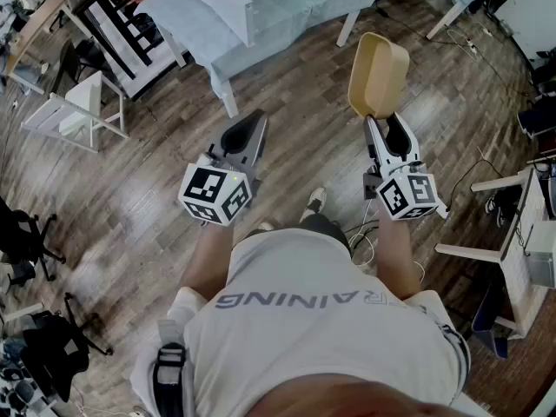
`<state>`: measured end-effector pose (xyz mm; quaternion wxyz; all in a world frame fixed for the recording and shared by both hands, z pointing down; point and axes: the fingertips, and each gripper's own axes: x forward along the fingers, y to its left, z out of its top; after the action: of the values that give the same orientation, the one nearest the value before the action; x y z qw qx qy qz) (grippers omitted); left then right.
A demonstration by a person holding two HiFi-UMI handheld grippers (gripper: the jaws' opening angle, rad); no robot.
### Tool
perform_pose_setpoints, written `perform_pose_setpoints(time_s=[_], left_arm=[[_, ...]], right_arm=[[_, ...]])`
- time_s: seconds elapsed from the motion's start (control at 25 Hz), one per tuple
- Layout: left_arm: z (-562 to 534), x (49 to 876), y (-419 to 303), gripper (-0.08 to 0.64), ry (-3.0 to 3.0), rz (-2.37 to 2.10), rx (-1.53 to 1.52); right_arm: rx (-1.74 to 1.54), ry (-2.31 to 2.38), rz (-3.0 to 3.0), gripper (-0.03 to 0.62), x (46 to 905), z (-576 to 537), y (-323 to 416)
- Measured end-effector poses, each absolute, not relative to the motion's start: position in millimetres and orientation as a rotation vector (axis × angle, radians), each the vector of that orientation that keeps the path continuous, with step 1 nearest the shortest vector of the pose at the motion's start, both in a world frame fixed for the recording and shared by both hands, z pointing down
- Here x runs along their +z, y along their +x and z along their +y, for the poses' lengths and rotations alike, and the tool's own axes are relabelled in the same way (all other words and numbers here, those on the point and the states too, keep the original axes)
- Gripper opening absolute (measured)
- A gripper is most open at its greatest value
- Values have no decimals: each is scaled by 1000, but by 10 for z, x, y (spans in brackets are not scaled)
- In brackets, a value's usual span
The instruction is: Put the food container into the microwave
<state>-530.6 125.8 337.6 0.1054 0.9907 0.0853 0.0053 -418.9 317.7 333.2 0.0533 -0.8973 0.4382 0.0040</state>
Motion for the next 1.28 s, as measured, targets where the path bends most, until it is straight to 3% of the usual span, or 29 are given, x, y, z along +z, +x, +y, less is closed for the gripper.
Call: perform_pose_setpoints(time_s=[0.76, 1.28], left_arm=[[1194, 3484, -5114, 51, 2868, 279, 56], [1330, 3452, -4388, 51, 2860, 236, 51]], right_arm=[[-3, -2697, 1327, 218, 3376, 3087, -3994], [-19, -2663, 1387, 219, 3357, 3199, -3214]])
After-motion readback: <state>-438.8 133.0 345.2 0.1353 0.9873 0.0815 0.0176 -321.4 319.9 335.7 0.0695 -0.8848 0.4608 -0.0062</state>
